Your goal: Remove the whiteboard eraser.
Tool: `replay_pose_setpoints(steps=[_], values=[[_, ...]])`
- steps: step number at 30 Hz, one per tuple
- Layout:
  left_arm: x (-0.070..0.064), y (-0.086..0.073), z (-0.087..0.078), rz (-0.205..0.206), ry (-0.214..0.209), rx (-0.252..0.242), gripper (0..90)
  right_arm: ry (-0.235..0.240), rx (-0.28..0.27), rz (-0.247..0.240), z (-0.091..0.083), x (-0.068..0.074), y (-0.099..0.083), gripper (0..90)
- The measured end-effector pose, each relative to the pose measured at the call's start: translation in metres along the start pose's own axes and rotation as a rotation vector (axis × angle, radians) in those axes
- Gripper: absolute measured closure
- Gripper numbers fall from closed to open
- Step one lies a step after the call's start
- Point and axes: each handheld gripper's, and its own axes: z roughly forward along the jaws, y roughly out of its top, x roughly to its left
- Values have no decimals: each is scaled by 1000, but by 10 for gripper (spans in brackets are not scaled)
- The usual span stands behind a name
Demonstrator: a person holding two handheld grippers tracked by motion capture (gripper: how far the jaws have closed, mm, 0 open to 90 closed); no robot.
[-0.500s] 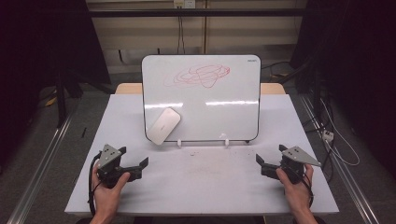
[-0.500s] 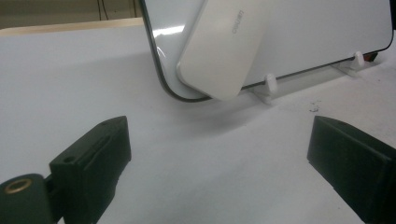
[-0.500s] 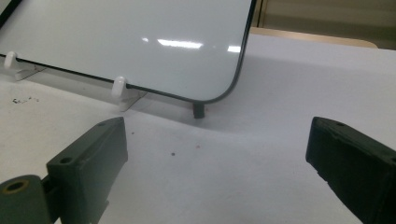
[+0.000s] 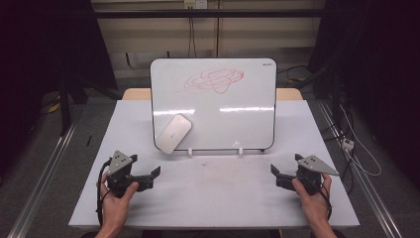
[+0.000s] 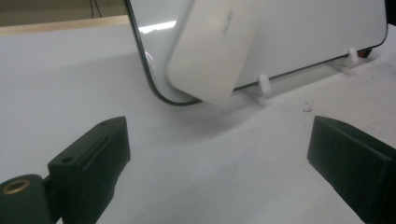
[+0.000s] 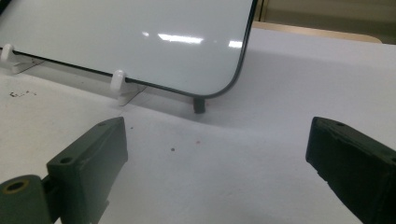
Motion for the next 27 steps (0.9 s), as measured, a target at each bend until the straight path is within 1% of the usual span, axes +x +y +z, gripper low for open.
replay_pose_setpoints(steps=[2, 3, 4, 5, 8, 9, 11, 12, 13, 14, 16, 18, 21, 23, 24, 25, 27], values=[[2, 1, 3, -24, -29, 22, 62, 3, 17, -11, 1, 0, -1, 52], [3, 2, 5, -21, -35, 38, 63, 10, 32, -13, 3, 1, -1, 53], [2, 3, 6, -16, -35, 46, 63, 10, 32, -13, 3, 1, -1, 53], [1, 5, 7, -13, -48, 45, 65, 12, 34, -10, 3, 1, -2, 53], [-3, 10, 8, 3, -60, 37, 68, 16, 32, -20, 5, 2, 0, 52], [-4, 12, 8, 15, -59, 37, 68, 18, 33, -23, 6, 3, 0, 52], [-6, 18, 11, 53, -50, 41, 64, 16, 38, -23, 5, 4, -1, 52], [-6, 18, 11, 53, -50, 41, 59, 16, 38, -23, 5, 4, -1, 52], [-8, 21, 13, 55, -35, 46, 59, 14, 36, -25, 5, 4, 0, 52], [-9, 23, 15, 57, -34, 56, 59, 16, 32, -24, 5, 3, 0, 52], [-9, 27, 18, 62, -45, 57, 59, 15, 31, -25, 4, 3, 0, 52], [-9, 30, 22, 82, -39, 48, 58, 15, 33, -20, 4, 3, 0, 52], [-9, 35, 26, 90, -39, 60, 56, 14, 34, -22, 4, 3, 0, 52], [-8, 38, 29, 111, -38, 75, 56, 20, 31, -23, 4, 3, 0, 52], [-8, 40, 29, 120, -40, 76, 56, 19, 24, -24, 3, 3, 0, 52], [-8, 40, 29, 120, -40, 76, 58, 22, 19, -27, 3, 4, 0, 53], [-9, 43, 31, 138, -35, 78, 58, 24, 19, -29, 3, 4, 0, 52]])
